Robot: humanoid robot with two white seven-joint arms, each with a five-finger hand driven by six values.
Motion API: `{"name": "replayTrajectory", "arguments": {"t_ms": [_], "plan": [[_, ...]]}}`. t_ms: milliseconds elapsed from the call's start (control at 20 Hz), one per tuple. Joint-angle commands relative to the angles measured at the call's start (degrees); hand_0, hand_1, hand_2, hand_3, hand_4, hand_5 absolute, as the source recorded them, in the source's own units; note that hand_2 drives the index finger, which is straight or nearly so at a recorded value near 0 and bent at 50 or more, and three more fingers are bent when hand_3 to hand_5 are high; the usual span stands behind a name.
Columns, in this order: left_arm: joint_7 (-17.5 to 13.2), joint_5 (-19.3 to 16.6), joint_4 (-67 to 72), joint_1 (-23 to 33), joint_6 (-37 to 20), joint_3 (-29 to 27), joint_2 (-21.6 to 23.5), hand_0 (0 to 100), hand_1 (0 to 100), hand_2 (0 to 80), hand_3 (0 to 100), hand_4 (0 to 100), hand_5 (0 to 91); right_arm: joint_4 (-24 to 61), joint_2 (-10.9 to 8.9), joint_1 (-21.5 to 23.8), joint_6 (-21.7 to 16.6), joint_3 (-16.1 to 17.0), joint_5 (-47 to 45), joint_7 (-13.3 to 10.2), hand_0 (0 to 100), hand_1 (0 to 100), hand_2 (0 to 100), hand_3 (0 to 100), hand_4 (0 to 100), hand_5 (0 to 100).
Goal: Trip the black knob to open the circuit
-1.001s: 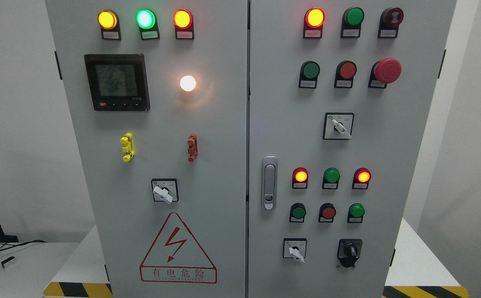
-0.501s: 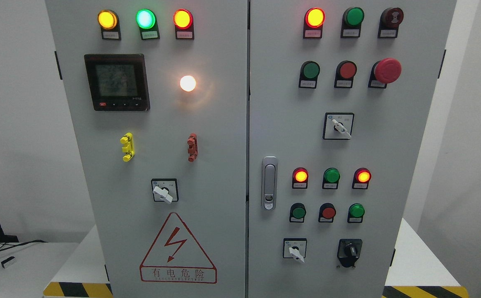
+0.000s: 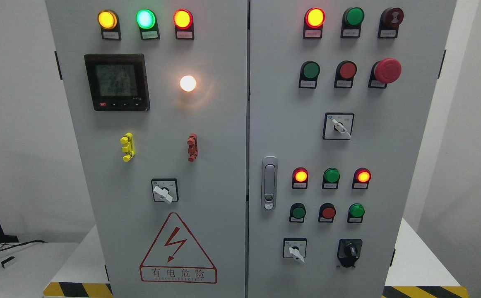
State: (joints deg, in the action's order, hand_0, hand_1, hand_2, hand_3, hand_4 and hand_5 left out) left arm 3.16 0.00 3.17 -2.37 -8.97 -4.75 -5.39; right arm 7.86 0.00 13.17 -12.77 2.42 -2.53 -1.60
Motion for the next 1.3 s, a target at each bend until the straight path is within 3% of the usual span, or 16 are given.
{"name": "replayTrajectory", "arguments": {"t_ms": [0,100,200,400,701,851,951,1101,1251], "plan": [[0.0,-1.8,0.0,0.0,0.0,0.0,-0.1,12,39,0.0,0,0,0.0,9.5,-1.85,5.7,-5.0,0.2,0.2,0.1,20,59,13,35,32,23],[0.0,-1.8,0.0,0.0,0.0,0.0,0.0,12,39,0.0,0,0,0.0,11.7,-1.50,6.9,-8.6,0.1,0.1,0.0,20,59,16,38,37,28],[0.0,-1.8,0.0,0.0,0.0,0.0,0.0,12,39,0.0,0,0,0.0,17.9,-1.23,12.5,-13.0,0.0,0.2,0.0,20,60,19,43,43,35],[0.0,-1.8,0.0,0.0,0.0,0.0,0.0,12,39,0.0,0,0,0.0,28.7,-0.97,20.6,-16.7,-0.7,0.1,-0.3,24,64,22,48,49,42],[0.0,-1.8,0.0,0.0,0.0,0.0,0.0,12,39,0.0,0,0,0.0,33.0,-0.88,26.7,-32.7,-2.2,0.1,-1.3,25,73,23,51,52,49],[0.0,-1.8,0.0,0.0,0.0,0.0,0.0,12,39,0.0,0,0,0.0,36.4,-0.88,28.2,-41.2,-3.4,0.2,-4.8,24,76,25,53,54,53],[0.0,-1.8,0.0,0.0,0.0,0.0,0.0,12,39,0.0,0,0,0.0,40.4,-0.88,29.0,-45.0,-3.6,0.7,-9.4,24,78,27,57,59,61],[0.0,-1.8,0.0,0.0,0.0,0.0,0.0,12,39,0.0,0,0,0.0,49.1,-1.49,30.3,-45.8,-2.4,0.9,-15.9,22,79,30,65,66,69],[0.0,-1.8,0.1,0.0,0.0,0.0,-0.1,12,39,0.0,0,0,0.0,57.9,-2.11,34.7,-45.9,-0.2,0.9,-17.0,22,79,30,67,68,70]]}}
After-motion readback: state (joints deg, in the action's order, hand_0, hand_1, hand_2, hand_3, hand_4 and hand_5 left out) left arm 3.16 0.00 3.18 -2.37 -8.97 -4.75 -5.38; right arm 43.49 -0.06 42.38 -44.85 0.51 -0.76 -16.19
